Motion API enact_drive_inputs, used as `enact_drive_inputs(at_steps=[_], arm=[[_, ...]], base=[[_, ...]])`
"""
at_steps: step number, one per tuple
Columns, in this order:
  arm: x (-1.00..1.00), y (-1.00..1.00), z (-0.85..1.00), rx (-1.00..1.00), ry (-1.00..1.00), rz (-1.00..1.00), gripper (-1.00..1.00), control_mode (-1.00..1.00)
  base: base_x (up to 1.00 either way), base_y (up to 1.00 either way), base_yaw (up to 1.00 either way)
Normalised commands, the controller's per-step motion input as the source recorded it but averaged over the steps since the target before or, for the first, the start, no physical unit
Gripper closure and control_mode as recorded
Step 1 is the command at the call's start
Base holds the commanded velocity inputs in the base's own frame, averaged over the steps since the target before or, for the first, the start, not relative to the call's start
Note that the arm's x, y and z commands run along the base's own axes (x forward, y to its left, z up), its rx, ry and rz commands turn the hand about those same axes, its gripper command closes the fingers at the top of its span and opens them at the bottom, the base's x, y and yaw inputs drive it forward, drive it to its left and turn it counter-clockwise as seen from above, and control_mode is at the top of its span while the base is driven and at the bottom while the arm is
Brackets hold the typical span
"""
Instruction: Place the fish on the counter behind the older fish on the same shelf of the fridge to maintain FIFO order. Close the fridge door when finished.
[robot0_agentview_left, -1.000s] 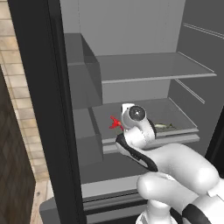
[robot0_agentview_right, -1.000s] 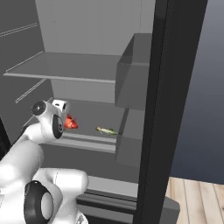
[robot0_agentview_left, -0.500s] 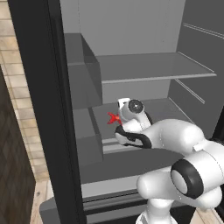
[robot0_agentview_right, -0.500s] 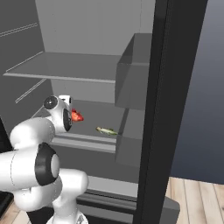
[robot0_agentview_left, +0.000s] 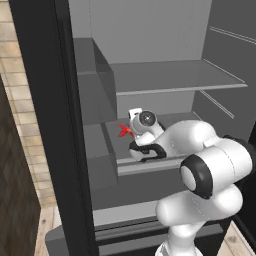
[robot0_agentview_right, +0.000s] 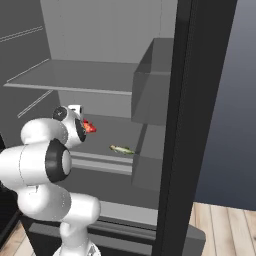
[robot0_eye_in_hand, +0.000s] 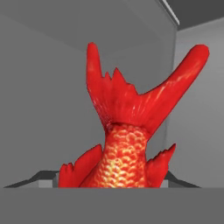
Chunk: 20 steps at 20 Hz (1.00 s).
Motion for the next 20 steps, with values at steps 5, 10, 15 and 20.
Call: enact_drive_inputs(at_steps=[5,10,15,20], arm=[[0.54,0.16,-0.15,-0.03,0.00,0.00,1.00,-1.00],[0.40,0.10,-0.32,-0.05,-0.01,0.00,1.00,-1.00],[0.30,0.11,-0.31,-0.04,-0.03,0.00,-1.00,-1.00],[0.16,0.08,-0.08,-0.02,-0.04,0.00,-1.00,-1.00]], base=[[0.00,0.00,0.00],[0.00,0.00,0.00],[0.00,0.00,0.00],[0.00,0.00,0.00]])
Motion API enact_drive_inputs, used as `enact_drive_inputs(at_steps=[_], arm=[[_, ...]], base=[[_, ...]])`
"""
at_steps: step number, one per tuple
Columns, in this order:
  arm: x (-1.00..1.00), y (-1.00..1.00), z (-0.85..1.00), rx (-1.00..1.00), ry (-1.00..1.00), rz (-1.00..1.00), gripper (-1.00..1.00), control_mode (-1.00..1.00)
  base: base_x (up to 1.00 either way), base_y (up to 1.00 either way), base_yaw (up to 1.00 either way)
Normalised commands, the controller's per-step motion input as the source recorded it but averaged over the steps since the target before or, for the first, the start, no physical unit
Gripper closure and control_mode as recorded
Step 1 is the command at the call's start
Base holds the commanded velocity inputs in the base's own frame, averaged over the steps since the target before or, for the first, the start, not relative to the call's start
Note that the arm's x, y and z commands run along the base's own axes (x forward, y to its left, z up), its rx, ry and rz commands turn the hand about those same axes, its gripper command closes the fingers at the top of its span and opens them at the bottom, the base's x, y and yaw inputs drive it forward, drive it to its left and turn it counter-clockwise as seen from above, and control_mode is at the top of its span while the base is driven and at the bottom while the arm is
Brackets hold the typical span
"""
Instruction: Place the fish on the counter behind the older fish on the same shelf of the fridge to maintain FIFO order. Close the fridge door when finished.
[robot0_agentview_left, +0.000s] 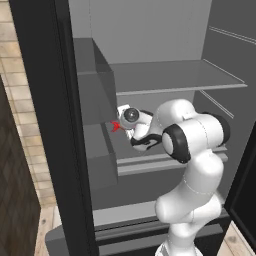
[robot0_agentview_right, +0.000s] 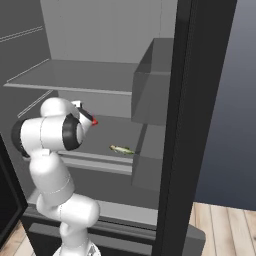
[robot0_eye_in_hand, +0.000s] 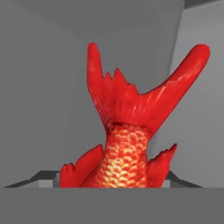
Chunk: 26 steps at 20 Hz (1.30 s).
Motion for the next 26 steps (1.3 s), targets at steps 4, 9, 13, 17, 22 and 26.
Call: enact_drive_inputs(at_steps=[4,9,13,17,22,26], arm=[[0.04,0.02,0.00,0.00,-0.01,0.00,-1.00,-1.00],[-0.07,0.02,0.00,0.00,0.00,0.00,-1.00,-1.00],[-0.25,0.02,0.10,0.00,0.00,0.00,-1.00,-1.00],[-0.29,0.03,0.22,0.00,0.00,0.00,-1.00,-1.00],[-0.11,0.05,0.06,0.00,0.00,0.01,-1.00,-1.00],[0.02,0.02,0.00,0.00,0.02,0.00,-1.00,-1.00]], base=[[0.00,0.00,0.00],[0.00,0.00,0.00],[0.00,0.00,0.00],[0.00,0.00,0.00],[0.00,0.00,0.00],[0.00,0.00,0.00]])
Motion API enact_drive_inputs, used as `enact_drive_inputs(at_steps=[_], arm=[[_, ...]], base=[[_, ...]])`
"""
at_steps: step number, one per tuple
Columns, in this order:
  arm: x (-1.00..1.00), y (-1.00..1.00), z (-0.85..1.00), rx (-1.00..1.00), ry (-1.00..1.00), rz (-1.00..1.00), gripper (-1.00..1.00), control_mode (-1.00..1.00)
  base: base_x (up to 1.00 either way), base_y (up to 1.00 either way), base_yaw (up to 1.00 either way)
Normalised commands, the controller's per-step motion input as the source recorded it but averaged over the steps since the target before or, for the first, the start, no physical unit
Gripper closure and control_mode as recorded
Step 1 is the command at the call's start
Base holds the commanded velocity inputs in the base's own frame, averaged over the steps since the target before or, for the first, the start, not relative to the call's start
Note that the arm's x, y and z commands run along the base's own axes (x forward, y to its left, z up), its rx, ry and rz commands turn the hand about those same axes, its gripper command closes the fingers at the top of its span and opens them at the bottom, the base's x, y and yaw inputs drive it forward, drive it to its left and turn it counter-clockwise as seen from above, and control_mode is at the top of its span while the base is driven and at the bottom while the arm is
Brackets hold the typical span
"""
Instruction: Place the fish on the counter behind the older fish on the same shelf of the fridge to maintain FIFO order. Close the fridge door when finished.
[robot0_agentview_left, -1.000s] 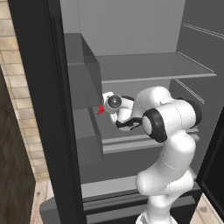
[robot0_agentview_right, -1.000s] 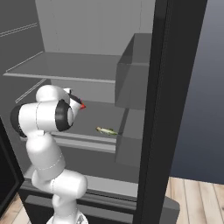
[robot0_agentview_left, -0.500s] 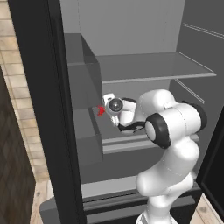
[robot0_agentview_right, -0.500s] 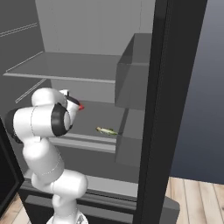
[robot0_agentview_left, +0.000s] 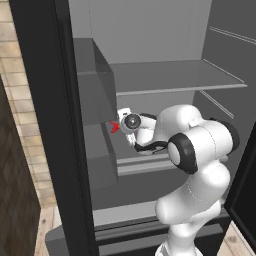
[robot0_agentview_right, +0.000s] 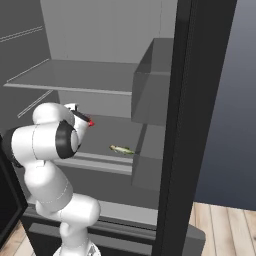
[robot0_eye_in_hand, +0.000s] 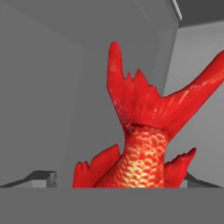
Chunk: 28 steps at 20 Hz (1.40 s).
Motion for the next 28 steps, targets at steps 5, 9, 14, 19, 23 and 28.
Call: enact_drive_inputs(at_steps=[5,9,14,19,23,28], arm=[[0.00,0.05,0.31,0.00,0.04,0.00,-1.00,-1.00],[-0.01,0.05,0.24,0.00,0.00,0.00,-1.00,-1.00],[0.01,0.09,0.11,-0.01,0.09,0.00,-1.00,-1.00],[0.01,0.05,0.12,-0.01,0.16,0.00,-1.00,-1.00],[0.00,0.02,0.08,0.00,-0.03,0.00,-1.00,-1.00],[0.00,0.03,-0.06,0.00,-0.03,0.00,-1.00,-1.00]], base=[[0.00,0.00,0.00],[0.00,0.00,0.00],[0.00,0.00,0.00],[0.00,0.00,0.00],[0.00,0.00,0.00],[0.00,0.00,0.00]])
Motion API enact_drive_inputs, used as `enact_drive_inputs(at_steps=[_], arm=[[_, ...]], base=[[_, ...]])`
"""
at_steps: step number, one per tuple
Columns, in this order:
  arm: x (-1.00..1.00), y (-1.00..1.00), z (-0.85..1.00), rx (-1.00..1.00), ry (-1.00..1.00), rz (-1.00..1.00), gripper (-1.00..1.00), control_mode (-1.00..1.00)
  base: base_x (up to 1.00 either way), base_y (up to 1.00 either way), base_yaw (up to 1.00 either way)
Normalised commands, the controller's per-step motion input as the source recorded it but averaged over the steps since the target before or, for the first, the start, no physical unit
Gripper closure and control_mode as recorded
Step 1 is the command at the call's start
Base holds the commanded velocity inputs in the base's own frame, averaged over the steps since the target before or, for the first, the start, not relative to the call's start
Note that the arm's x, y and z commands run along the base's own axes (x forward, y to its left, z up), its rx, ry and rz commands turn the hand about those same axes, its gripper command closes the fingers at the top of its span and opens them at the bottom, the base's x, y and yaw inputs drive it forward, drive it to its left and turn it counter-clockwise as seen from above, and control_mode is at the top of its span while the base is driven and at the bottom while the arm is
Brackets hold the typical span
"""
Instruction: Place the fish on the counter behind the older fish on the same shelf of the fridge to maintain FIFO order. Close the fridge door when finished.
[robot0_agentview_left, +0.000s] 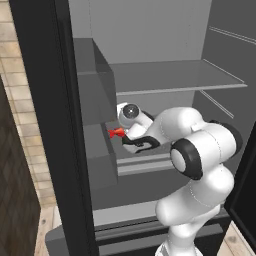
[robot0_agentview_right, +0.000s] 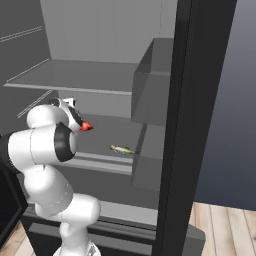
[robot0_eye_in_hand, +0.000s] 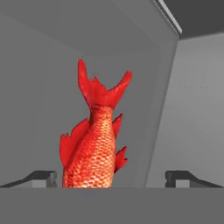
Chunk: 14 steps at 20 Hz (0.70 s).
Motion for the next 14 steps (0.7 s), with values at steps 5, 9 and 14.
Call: enact_drive_inputs(at_steps=[5,9,14], arm=[[-0.44,0.00,0.03,0.00,-0.01,0.00,-1.00,-1.00],[-0.93,0.00,0.12,0.02,0.00,0.00,-1.00,-1.00],[-1.00,-0.15,0.91,0.09,0.00,-0.03,-1.00,-1.00]], base=[[0.00,0.00,0.00],[0.00,0.00,0.00],[0.00,0.00,0.00]])
